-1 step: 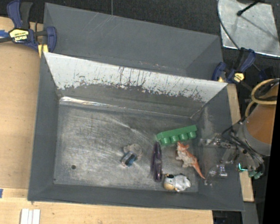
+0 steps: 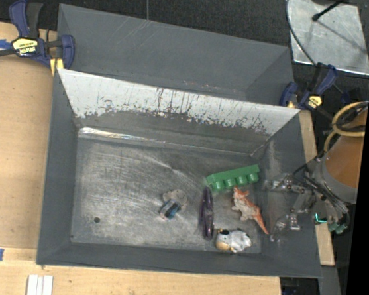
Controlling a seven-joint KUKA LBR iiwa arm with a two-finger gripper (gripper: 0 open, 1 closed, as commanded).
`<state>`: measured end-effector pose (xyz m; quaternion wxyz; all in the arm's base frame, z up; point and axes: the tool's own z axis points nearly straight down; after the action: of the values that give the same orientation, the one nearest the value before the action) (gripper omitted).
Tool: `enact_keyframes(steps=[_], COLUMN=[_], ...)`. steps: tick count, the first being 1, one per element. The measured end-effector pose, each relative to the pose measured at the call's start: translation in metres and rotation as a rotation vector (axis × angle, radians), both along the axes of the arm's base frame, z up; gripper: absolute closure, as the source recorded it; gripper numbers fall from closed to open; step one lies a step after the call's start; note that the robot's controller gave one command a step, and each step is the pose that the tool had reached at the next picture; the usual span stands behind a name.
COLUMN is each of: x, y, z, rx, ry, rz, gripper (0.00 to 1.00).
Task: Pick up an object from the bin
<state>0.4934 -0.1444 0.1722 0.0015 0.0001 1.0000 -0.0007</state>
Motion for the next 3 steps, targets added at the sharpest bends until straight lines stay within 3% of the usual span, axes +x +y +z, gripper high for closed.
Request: enact_keyframes(steps=[1,2,3], x=[0.002,0.033,0.008], y=[0.004,0.017,0.067], z=[-0.036,-0.085,-0.096], rx=[-0.002,-0.006,-0.001], ry=[-0.005,-0.008,-0.012], rz=[0.082,0.142,0.146], gripper=[0.00,0.00,1.00])
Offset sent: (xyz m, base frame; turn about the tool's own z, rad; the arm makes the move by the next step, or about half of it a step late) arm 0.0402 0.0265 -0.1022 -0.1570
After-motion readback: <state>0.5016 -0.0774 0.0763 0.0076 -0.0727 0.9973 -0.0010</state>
